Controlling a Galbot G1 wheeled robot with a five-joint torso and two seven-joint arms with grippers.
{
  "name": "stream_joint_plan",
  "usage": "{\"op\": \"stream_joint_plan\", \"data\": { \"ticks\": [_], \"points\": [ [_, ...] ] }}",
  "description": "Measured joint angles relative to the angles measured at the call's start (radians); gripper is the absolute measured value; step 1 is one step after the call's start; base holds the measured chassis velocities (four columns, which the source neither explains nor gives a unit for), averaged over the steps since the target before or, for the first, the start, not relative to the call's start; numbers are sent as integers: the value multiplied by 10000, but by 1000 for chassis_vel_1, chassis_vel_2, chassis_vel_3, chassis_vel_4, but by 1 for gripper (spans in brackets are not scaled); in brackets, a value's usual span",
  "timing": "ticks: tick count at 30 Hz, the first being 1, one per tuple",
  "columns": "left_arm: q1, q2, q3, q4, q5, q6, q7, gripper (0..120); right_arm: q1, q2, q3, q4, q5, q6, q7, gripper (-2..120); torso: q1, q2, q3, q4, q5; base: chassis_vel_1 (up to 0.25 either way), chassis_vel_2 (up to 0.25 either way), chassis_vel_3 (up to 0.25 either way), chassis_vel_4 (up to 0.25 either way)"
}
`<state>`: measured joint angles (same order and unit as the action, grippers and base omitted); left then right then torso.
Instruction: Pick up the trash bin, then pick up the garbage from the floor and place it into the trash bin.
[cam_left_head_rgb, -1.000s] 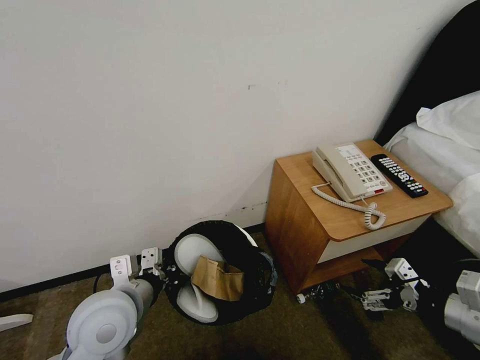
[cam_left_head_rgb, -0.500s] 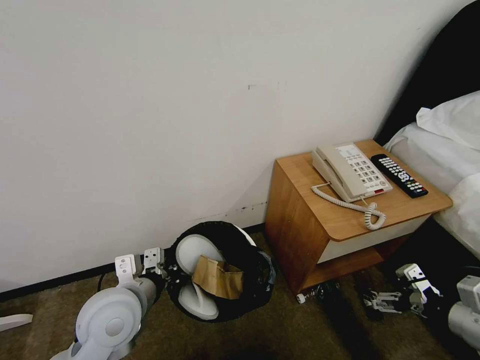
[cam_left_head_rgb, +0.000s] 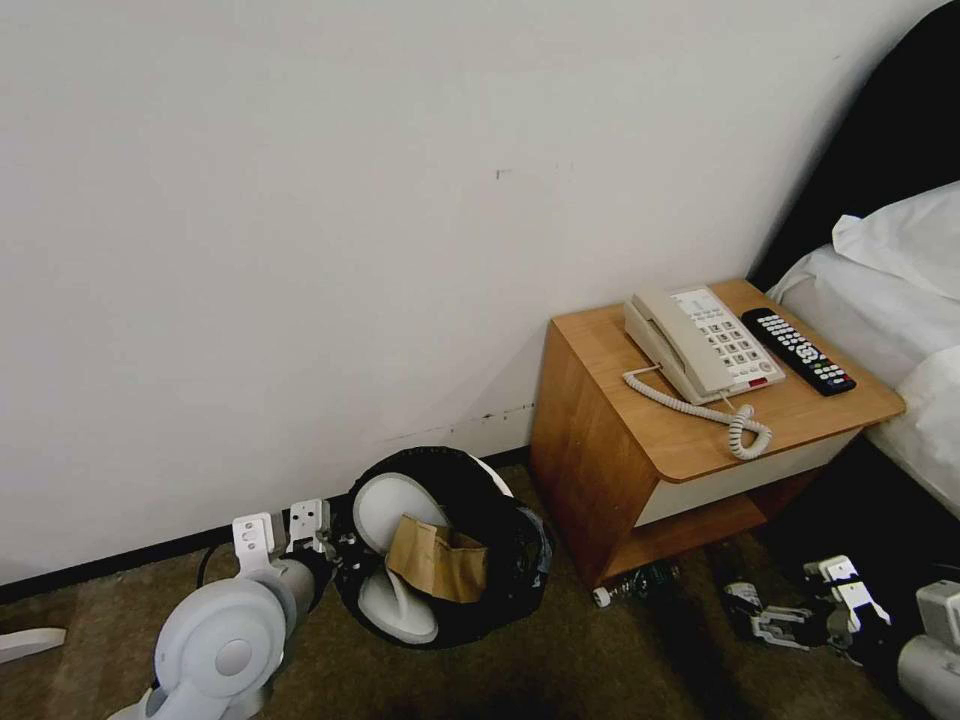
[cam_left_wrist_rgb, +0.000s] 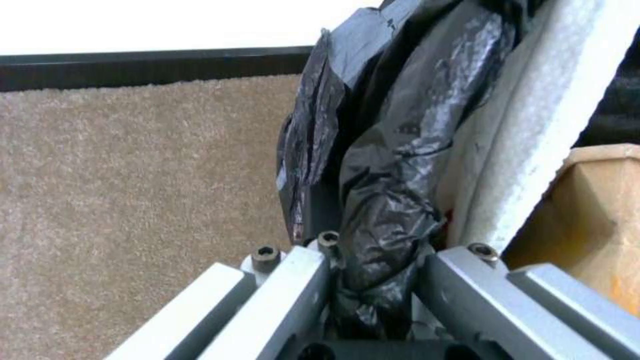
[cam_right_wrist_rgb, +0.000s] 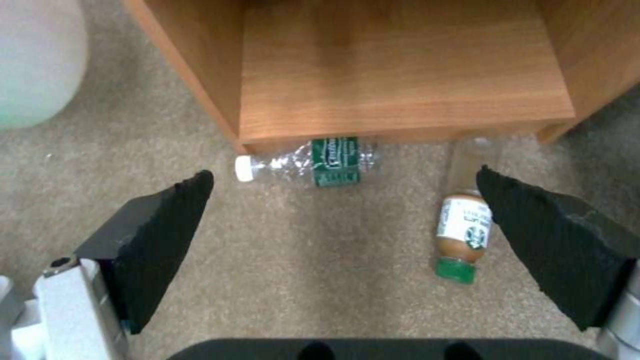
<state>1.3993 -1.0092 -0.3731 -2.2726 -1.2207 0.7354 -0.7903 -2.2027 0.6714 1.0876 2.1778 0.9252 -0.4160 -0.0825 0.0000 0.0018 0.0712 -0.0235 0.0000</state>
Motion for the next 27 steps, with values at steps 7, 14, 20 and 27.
{"op": "stream_joint_plan", "data": {
  "ticks": [7, 14, 20, 27],
  "points": [
    [-45, 28, -3, 60, -5, 0, 47, 0, 244, 87, -145, -55, 68, 23, 331, 100, 0, 0, 0, 0, 0, 0, 0, 0, 0],
    [-107, 46, 7, 157, 22, 1, 142, 0, 361, 71, -179, -163, 72, 222, 93, 100, 0, 0, 0, 0, -1, 0, 0, 0, 0],
    [-131, 66, 21, 256, 110, 0, 246, 0, 410, 58, -186, -269, -8, 360, -229, 100, 0, 0, 0, 0, -1, 0, 0, 0, 0],
    [-180, 65, 44, 319, 153, 0, 285, 0, 455, 30, -230, -382, -88, 477, -651, 100, 0, 0, 0, 0, 0, 0, 0, 0, 0]
  ]
}}
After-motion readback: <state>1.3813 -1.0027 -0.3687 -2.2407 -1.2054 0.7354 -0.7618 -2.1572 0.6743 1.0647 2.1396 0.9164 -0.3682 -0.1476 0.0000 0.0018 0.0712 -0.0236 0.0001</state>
